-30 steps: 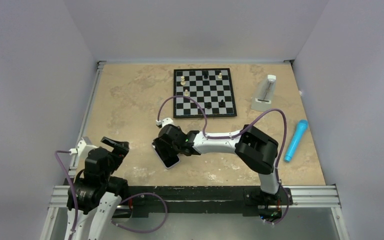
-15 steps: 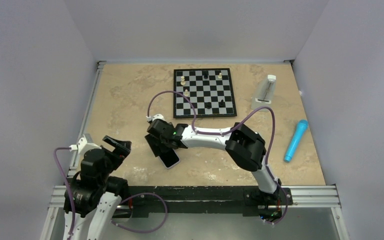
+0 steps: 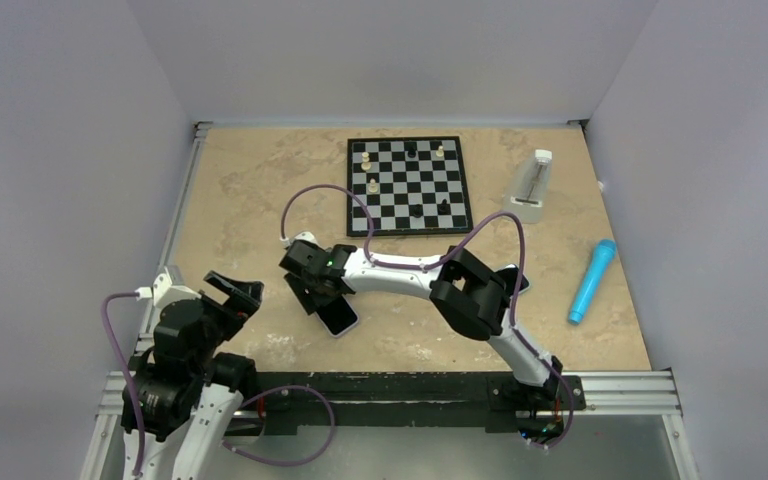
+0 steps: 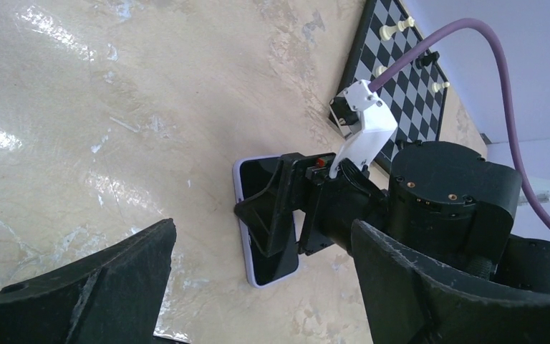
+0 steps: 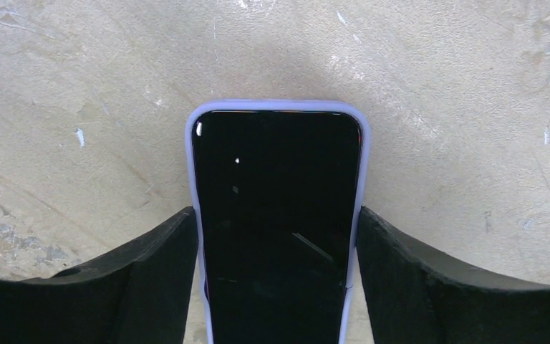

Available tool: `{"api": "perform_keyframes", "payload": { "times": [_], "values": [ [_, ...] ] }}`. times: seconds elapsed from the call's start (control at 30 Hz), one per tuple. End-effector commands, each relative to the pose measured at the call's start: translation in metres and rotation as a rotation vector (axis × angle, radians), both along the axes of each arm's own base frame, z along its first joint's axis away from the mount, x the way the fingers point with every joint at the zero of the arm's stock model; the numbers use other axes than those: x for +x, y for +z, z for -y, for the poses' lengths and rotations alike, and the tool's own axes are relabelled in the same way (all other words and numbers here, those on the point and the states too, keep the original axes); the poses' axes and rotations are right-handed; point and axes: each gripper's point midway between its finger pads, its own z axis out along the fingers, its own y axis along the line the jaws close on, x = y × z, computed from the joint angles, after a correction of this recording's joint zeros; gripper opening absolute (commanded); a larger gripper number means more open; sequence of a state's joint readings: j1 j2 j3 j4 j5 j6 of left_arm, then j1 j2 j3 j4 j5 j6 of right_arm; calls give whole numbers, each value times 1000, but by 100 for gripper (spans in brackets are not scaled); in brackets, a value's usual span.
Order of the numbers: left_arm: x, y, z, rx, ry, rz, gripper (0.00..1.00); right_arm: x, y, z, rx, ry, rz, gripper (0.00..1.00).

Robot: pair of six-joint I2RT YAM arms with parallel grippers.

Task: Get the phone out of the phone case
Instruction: Pick up the phone at the center of the board.

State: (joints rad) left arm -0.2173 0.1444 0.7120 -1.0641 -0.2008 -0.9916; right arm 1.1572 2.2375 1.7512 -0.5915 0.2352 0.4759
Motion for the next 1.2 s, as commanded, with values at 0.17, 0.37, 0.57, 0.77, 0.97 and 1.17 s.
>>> {"api": "perform_keyframes", "payload": {
  "times": [0.17, 0.37, 0.57, 0.77, 0.97, 1.17],
  "values": [
    [-5, 12, 2, 19, -39, 31, 96, 3, -46, 39, -217, -52, 10, 20],
    [1, 11, 14, 23, -112, 40, 94, 15, 23, 21, 158, -91, -32, 0],
    [11, 5, 38, 2, -241, 52, 93, 58, 82, 40, 515, -311, -128, 0],
    [30, -2, 91, -54, -549, 55, 87, 80, 135, 57, 860, -513, -252, 0],
    [40, -8, 132, 19, -697, 79, 91, 79, 159, 54, 1059, -620, -427, 0],
    [63, -25, 142, 144, -663, 41, 88, 69, 167, 48, 1131, -633, -512, 0]
  ]
}}
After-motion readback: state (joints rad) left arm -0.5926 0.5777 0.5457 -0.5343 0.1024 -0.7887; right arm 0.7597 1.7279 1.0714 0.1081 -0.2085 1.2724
